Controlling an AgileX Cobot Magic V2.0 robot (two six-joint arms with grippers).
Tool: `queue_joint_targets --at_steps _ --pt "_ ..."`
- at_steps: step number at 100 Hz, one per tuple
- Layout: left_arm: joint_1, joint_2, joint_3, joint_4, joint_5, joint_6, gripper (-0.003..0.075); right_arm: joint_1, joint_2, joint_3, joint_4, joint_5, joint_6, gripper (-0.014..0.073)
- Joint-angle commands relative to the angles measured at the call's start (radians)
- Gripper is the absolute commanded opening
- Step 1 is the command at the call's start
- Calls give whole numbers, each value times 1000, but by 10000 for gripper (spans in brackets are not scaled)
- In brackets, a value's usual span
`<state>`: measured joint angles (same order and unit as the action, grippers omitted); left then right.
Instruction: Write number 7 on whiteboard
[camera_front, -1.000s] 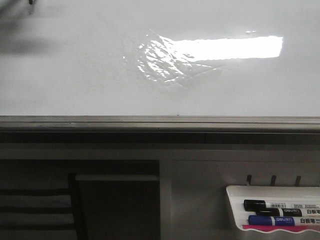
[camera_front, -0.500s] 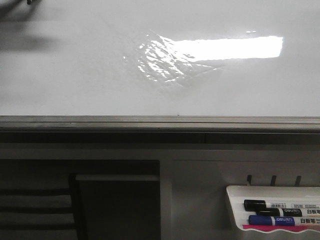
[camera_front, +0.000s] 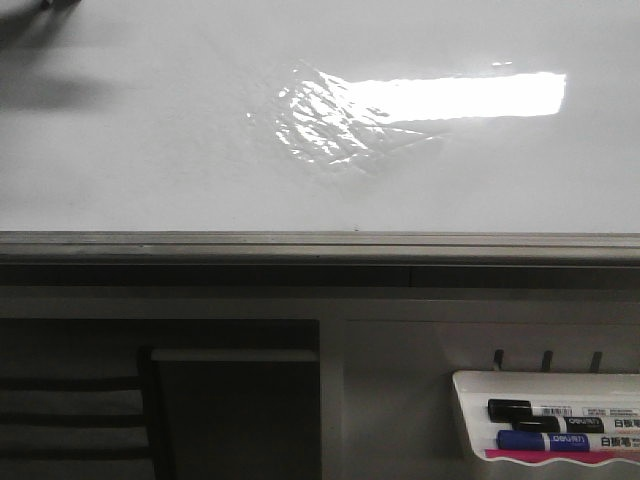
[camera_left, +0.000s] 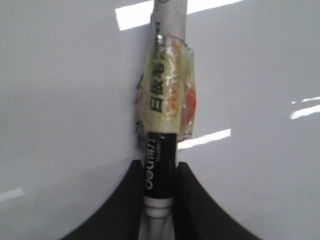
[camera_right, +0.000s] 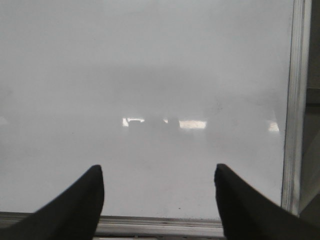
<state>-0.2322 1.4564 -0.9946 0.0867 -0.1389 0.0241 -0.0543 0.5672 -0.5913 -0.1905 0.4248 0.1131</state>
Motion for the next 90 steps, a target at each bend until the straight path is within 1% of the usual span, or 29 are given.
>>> queue_joint_targets --at_steps 1,8,15,27,33,42,48,55,61,68,73,83,90 --pt "0 -62 -31 -12 -46 -2 -20 -3 11 -33 -9 -70 -10 428" --pt "-6 -101 -31 -12 -1 -2 -20 -3 11 -33 -9 -70 -10 428" --pt "-19 -159 -31 -19 114 -4 -20 -3 11 -33 -9 -70 -10 428" --pt "-54 -278 -31 -19 420 -4 -20 -3 11 -33 -9 -70 -10 428" --pt "-78 -326 -31 -19 542 -4 -20 1 11 -50 9 -51 -10 428" --pt "-113 -385 -31 -13 747 11 -20 20 35 -104 39 20 -10 415" --pt "-126 -406 -33 -13 890 15 -20 40 64 -151 39 102 -10 393" --pt "-135 -409 -40 -20 1020 28 -20 70 107 -216 45 206 -10 356" --pt "-142 -407 -45 -42 1087 80 -20 101 148 -272 69 279 -32 316" --pt "-163 -402 -45 -115 1124 212 -20 144 204 -326 140 358 -128 283" --pt "-179 -399 -45 -186 1126 320 -20 179 250 -355 200 403 -198 279" --pt "-224 -384 -45 -330 1115 498 -20 259 323 -392 319 427 -344 279" --pt "-262 -366 -45 -389 1102 564 -20 312 374 -405 383 420 -453 279"
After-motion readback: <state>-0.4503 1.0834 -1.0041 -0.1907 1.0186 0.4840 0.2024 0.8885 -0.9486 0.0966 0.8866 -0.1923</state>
